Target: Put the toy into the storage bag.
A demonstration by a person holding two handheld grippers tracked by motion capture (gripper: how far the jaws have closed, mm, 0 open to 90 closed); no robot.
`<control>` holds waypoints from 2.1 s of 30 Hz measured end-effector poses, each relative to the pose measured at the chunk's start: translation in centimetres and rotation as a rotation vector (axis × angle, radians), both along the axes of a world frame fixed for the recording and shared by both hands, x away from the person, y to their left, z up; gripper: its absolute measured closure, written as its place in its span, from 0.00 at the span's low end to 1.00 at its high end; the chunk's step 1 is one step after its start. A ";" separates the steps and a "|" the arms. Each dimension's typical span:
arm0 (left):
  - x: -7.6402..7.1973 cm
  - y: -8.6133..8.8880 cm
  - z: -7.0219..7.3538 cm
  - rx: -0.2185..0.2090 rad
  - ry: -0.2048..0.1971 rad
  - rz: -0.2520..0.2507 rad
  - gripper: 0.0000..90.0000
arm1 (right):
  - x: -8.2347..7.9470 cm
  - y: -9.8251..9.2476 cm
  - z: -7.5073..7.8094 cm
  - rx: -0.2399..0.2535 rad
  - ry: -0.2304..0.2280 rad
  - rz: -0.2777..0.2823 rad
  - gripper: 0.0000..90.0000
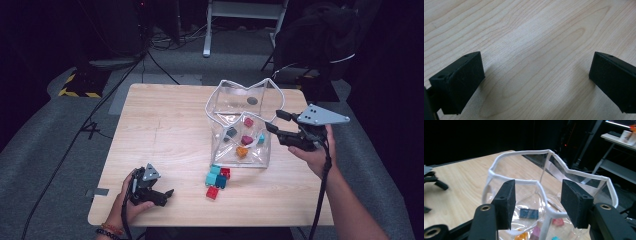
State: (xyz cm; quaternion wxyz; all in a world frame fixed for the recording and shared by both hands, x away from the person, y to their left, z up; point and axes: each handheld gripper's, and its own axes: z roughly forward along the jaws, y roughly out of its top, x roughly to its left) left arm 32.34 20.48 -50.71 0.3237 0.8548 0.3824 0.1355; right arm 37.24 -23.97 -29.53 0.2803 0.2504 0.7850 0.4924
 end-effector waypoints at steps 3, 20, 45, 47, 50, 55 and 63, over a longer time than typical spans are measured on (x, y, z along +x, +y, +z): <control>0.0 0.0 0.0 0.000 0.000 0.000 0.00 | -0.9 -0.2 -0.3 0.005 0.001 0.018 0.52; 0.0 0.0 0.0 0.000 0.000 0.000 0.00 | -3.3 2.8 -7.2 -0.026 0.111 0.135 0.51; 0.0 0.0 0.0 -0.001 0.000 0.000 0.00 | -2.4 9.7 -18.4 -0.172 0.252 0.272 0.53; 0.0 0.0 0.0 0.000 0.000 0.000 0.00 | -2.4 9.9 -18.9 -0.189 0.253 0.274 0.55; 0.0 0.0 0.0 0.000 0.000 0.000 0.00 | -2.4 10.1 -19.3 -0.201 0.257 0.272 0.57; 0.0 0.0 0.0 0.000 0.000 0.000 0.00 | -2.4 10.3 -19.7 -0.205 0.260 0.275 0.58; 0.0 0.0 0.0 -0.001 0.000 0.000 0.00 | -2.8 10.5 -19.9 -0.212 0.249 0.277 0.61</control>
